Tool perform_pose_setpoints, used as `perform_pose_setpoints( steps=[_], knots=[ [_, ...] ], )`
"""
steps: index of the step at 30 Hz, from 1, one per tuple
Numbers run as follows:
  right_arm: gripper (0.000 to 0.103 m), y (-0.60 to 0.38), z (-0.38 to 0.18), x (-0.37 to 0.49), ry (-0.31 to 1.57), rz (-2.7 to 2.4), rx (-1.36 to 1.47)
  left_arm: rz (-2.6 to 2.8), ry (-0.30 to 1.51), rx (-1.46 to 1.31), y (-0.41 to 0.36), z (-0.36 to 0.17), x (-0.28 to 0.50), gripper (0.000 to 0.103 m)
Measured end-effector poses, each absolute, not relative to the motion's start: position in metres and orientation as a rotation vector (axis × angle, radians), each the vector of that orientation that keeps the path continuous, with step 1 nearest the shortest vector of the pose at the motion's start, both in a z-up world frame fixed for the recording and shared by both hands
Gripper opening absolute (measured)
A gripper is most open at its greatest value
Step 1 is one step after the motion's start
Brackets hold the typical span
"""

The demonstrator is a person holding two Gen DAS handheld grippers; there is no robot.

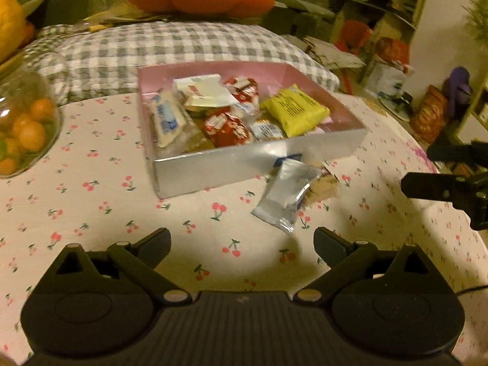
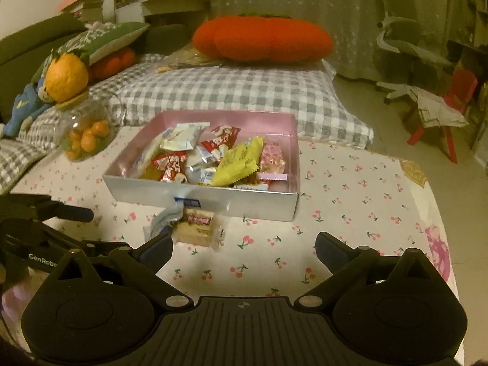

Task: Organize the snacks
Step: 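Withdraw both tools from the box toward the last two snacks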

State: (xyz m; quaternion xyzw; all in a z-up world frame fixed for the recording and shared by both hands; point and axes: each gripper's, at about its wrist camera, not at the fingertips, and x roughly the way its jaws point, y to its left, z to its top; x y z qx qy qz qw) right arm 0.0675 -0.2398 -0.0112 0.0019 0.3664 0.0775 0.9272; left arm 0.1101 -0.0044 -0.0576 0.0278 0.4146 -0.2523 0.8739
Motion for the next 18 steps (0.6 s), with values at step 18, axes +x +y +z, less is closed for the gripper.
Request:
perform_pose_setpoints(
  steps=[18],
  knots=[
    [0.101,-0.234,-0.04,0.082,0.84,0.213,-0.038,-0.659,0.823,0.002,-0.033,-0.071,0.125,0.065]
  ],
)
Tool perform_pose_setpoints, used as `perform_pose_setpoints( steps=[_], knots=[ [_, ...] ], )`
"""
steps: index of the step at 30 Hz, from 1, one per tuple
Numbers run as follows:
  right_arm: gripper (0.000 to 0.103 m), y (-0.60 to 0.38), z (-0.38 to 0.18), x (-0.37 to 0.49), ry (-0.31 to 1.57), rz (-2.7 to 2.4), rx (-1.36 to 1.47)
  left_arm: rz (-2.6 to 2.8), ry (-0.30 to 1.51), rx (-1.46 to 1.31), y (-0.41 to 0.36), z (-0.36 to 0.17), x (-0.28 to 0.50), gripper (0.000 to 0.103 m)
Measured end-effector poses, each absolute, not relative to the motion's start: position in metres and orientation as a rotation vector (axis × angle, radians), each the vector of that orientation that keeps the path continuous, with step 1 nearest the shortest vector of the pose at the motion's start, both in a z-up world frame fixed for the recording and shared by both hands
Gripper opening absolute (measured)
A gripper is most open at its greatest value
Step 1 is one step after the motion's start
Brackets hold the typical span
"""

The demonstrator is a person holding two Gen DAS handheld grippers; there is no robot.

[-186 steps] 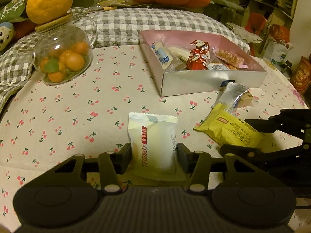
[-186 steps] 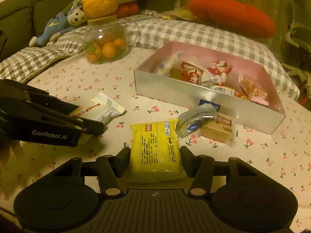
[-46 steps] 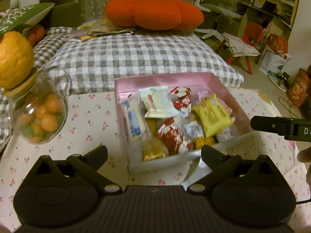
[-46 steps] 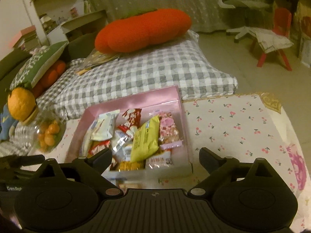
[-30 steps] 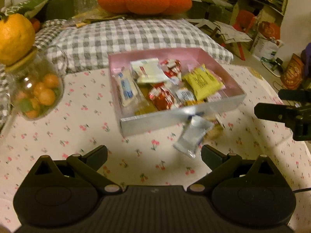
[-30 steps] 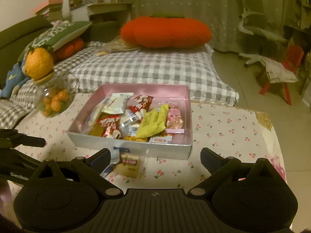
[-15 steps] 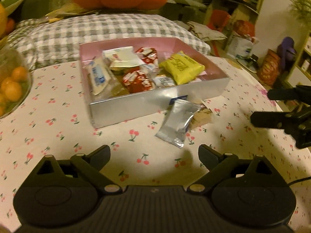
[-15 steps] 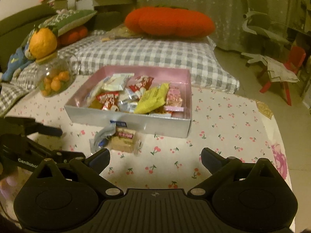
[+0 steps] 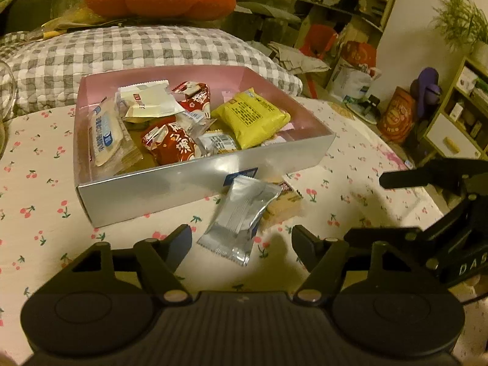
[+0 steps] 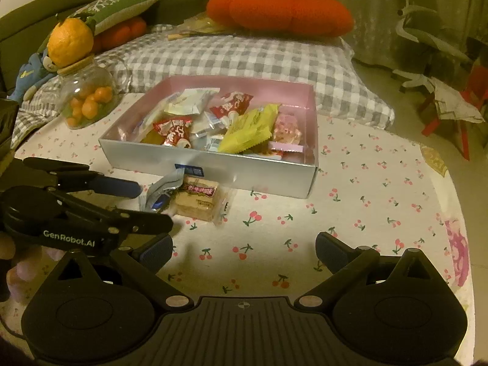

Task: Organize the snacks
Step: 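Withdraw both tools from the box toward the last two snacks, then grasp the silver-blue candy with the left tool while the right tool grasps the brown-labelled cake square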

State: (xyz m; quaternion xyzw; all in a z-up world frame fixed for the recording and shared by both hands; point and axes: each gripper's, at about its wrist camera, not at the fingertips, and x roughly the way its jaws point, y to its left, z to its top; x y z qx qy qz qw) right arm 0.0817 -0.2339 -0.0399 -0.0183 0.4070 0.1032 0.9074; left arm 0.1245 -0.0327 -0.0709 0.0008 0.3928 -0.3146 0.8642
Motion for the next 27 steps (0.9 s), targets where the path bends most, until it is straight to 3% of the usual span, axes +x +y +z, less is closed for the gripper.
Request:
perform_pose_setpoints(
  steps=[2,6,15,20,21,22,27],
  knots=[
    [0.101,-0.233,-0.043,0.084,0.85,0.215,-0.042,-0.652,0.816,-0.019,-0.033,-0.072,0.125,0.061],
    [0.101,-0.23,-0.048,0.087,0.858,0.214,-0.059,-0.619,0.819,-0.066,-0.029,-0.072,0.129,0.043],
    [0.101,-0.228,-0.055,0.09,0.87,0.199,-0.057,-0.592,0.841,-0.077,-0.024,-0.065,0.125,0.029],
    [0.101,-0.223,-0.06,0.094,0.87,0.196,-0.058,-0.566,0.862,-0.088,-0.014,-0.061,0.124,0.027],
    [0.101,-0.222,-0.062,0.095,0.871,0.197,-0.064,-0.562,0.867,-0.096,-0.011,-0.06,0.124,0.019],
    [0.101,-0.22,-0.063,0.095,0.87,0.2,-0.069,-0.557,0.877,-0.102,-0.008,-0.059,0.124,0.017],
    [0.101,-0.211,-0.067,0.1,0.879,0.224,-0.074,-0.506,0.901,-0.085,0.002,-0.061,0.123,0.017]
  ],
)
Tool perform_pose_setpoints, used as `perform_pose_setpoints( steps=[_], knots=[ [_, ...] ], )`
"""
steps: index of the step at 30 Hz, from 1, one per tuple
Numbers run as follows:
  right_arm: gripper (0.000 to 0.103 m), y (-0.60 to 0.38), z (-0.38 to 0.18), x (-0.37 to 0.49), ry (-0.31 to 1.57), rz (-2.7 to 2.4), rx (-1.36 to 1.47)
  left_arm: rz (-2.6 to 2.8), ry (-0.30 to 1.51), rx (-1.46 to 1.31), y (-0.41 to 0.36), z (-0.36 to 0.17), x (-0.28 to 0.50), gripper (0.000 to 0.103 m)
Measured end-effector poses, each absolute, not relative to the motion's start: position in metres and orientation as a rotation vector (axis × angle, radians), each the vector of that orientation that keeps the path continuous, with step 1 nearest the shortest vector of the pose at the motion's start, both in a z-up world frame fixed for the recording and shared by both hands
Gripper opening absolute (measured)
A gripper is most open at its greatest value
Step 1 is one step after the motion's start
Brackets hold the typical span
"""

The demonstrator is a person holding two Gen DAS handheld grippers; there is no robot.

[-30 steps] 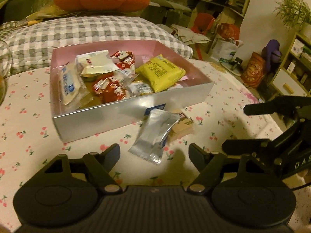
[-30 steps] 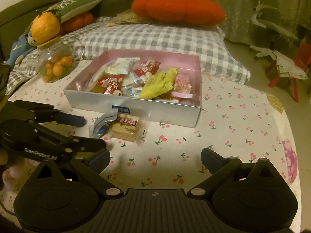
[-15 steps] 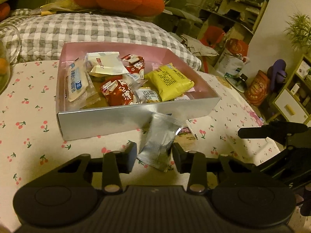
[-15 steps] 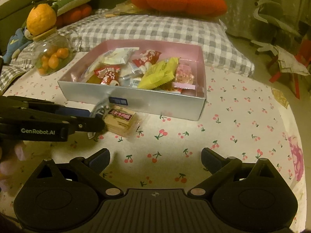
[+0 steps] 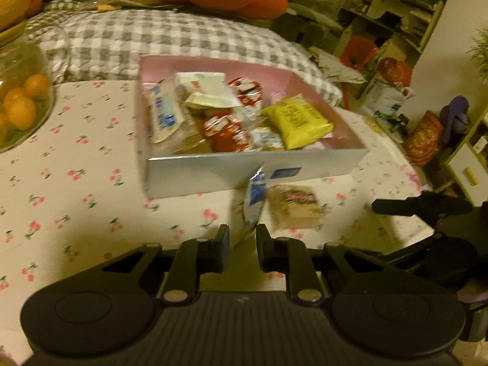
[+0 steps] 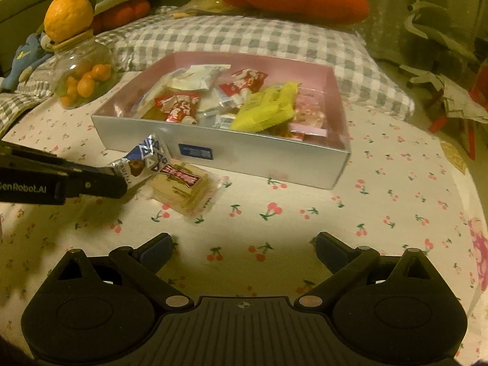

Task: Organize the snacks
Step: 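Grasp the silver-blue candy with the left tool while the right tool grasps the brown-labelled cake square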

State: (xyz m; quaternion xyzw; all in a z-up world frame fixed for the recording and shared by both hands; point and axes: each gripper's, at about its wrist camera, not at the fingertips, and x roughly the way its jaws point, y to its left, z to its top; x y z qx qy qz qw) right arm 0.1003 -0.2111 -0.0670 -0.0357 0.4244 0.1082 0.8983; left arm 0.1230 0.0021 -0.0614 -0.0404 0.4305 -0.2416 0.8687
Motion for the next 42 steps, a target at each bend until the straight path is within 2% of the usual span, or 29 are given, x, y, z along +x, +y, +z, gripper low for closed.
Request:
perform_pose_setpoints(
  steps=[5,7,12,15,20,23,25,29,32,35,42],
  knots=[
    [0.101,-0.202,-0.068,0.109,0.882,0.256,-0.08,-0.453,0.905,-0.078,0.009,-0.062,0.125,0.017],
    [0.101,-0.2,-0.069,0.113,0.884,0.263,-0.081,-0.455,0.903,-0.075,0.011,-0.062,0.126,0.021],
    [0.101,-0.194,-0.071,0.123,0.87,0.287,-0.105,-0.464,0.881,-0.027,0.01,-0.063,0.123,0.053],
    [0.101,-0.191,-0.071,0.128,0.853,0.308,-0.124,-0.475,0.879,-0.018,0.01,-0.063,0.121,0.059],
    [0.098,-0.187,-0.072,0.138,0.843,0.333,-0.116,-0.491,0.869,-0.008,0.008,-0.065,0.122,0.061],
    [0.092,-0.187,-0.071,0.139,0.841,0.369,-0.11,-0.494,0.867,-0.029,0.011,-0.065,0.125,0.063],
    [0.085,-0.185,-0.07,0.137,0.833,0.393,-0.117,-0.491,0.865,-0.042,0.012,-0.066,0.127,0.063],
    [0.06,-0.18,-0.066,0.134,0.827,0.446,-0.132,-0.486,0.859,-0.074,0.013,-0.066,0.128,0.063],
    [0.056,-0.177,-0.064,0.131,0.822,0.456,-0.15,-0.476,0.857,-0.099,0.015,-0.066,0.129,0.063],
    [0.046,-0.179,-0.061,0.13,0.825,0.456,-0.147,-0.472,0.853,-0.122,0.014,-0.066,0.13,0.063],
    [0.045,-0.2,-0.056,0.124,0.858,0.406,-0.128,-0.482,0.854,-0.156,0.006,-0.067,0.136,0.055]
  ],
)
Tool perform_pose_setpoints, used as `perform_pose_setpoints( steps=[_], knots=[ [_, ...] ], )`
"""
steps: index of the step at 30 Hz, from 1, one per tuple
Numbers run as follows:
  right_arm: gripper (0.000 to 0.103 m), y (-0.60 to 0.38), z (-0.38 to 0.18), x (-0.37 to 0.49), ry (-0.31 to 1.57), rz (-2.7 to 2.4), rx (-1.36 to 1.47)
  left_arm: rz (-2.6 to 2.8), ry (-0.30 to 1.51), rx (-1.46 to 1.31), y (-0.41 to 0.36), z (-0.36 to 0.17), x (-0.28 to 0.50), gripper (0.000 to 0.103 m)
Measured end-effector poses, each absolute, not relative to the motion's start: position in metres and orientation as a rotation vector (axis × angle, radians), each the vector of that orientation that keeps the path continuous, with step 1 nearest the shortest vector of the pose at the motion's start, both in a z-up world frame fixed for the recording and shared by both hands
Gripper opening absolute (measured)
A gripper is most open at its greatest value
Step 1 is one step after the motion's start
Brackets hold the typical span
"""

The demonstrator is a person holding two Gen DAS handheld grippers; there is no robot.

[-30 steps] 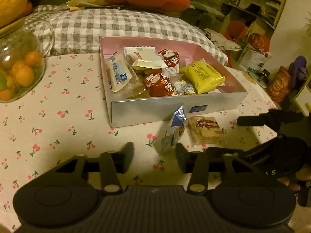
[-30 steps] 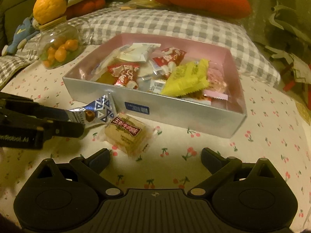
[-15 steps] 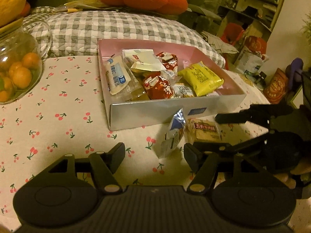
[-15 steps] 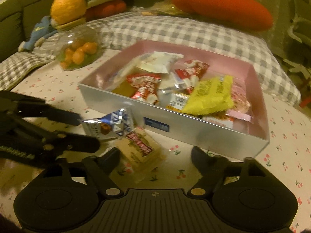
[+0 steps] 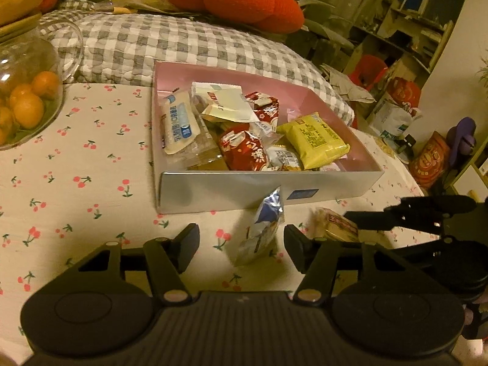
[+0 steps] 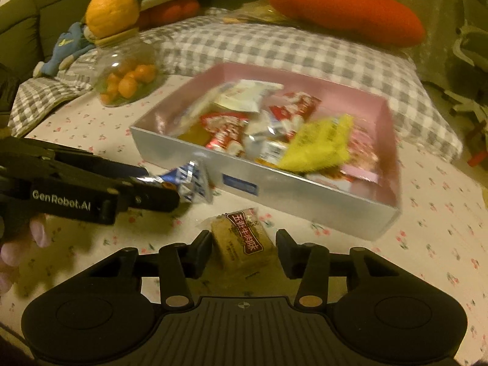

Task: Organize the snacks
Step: 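Grasp the silver-blue candy with the left tool while the right tool grasps the brown-labelled cake square, then carry the silver-blue candy with the left tool while the right tool carries the cake square into the box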

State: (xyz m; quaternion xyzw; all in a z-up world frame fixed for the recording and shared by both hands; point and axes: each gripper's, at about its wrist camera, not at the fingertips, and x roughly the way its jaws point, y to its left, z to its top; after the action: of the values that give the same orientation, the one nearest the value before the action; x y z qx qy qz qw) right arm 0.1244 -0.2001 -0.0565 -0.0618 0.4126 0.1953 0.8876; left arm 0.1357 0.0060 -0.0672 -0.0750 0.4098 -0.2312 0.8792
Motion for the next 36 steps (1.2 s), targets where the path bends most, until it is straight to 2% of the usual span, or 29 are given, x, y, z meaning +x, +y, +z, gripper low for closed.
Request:
perform_pose_setpoints(
  steps=[5,11,14,24,28,36],
  knots=[
    [0.045,-0.216,-0.056,0.122,0.876,0.359,-0.089,-0.493,0.858,-0.166,-0.002,-0.067,0.138,0.047],
    [0.045,-0.22,-0.056,0.119,0.887,0.337,-0.079,-0.51,0.867,-0.147,-0.009,-0.065,0.138,0.019],
    [0.043,-0.218,-0.054,0.118,0.889,0.338,-0.086,-0.513,0.871,-0.131,-0.011,-0.062,0.137,0.015],
    [0.042,-0.213,-0.053,0.123,0.936,0.353,-0.081,-0.524,0.905,-0.113,-0.007,-0.05,0.131,0.012],
    [0.037,-0.219,-0.049,0.127,0.968,0.33,-0.003,-0.515,0.915,-0.129,-0.001,-0.048,0.129,0.012],
    [0.037,-0.233,-0.033,0.136,0.963,0.324,0.155,-0.523,0.872,-0.22,0.009,-0.026,0.128,0.012]
  ],
)
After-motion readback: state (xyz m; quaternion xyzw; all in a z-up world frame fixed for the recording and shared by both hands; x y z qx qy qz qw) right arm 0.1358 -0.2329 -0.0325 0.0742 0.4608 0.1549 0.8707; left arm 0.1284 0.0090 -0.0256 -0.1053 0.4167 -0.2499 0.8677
